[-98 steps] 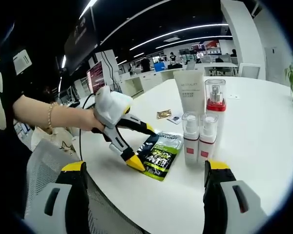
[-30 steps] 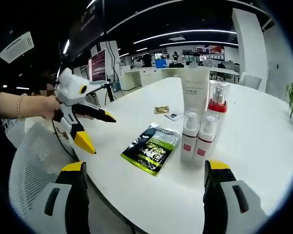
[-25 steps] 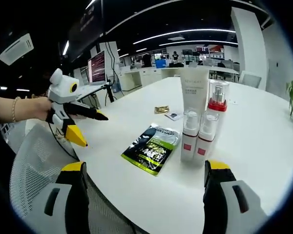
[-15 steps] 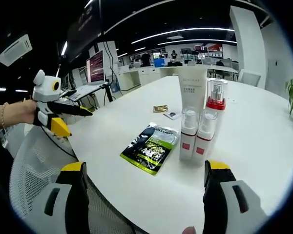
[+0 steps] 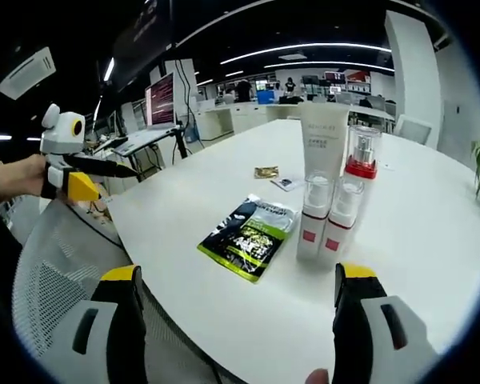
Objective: Arrange the skincare products in the storage area until every visible bottle or jar stands upright without overlapping.
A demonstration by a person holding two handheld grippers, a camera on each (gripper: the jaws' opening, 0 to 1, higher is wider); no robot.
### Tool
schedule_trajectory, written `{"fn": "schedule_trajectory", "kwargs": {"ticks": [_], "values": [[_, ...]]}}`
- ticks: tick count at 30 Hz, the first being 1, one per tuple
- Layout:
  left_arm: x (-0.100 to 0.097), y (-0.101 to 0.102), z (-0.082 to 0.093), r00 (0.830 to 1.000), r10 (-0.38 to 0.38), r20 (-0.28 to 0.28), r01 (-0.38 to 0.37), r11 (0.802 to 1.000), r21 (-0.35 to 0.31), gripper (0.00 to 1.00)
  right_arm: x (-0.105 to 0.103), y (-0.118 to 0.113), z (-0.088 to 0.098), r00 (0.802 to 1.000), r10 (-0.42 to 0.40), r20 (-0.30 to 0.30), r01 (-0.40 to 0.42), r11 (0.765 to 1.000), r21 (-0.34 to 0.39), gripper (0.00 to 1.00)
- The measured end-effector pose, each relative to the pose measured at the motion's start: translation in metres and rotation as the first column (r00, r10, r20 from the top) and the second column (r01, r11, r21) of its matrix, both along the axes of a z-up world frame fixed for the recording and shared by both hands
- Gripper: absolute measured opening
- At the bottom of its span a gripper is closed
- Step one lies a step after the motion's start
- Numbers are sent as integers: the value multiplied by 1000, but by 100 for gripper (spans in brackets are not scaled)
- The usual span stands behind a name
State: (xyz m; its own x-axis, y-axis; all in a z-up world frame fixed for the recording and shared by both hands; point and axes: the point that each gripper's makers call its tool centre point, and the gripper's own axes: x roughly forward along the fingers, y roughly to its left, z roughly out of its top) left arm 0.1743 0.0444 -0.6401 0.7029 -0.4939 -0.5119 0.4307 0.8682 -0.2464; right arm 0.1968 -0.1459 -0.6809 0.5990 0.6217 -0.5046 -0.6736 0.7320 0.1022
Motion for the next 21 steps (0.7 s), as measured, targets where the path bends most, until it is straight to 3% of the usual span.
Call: {"fn": "schedule_trajectory", "kwargs": {"ticks": [4,7,12,21], "values": [[1,0,0,1000,-15,4,15,1000,2,99,1,-2,5,1000,-18,15,18,1000,8,100],[-4,1,-9,999,-24,-40,25,999,26,99,1,-3,1,1000,-20,11,20,1000,-10,100],[-5,2,-15,997,-27,-66,30,999,43,99,0,-2,3,1000,-7,26,8,1000,-30,100],[14,-7,-4,997,-59,-49,61,997,39,98,4,-5,5,999,-18,39,20,999,-42,100]]}}
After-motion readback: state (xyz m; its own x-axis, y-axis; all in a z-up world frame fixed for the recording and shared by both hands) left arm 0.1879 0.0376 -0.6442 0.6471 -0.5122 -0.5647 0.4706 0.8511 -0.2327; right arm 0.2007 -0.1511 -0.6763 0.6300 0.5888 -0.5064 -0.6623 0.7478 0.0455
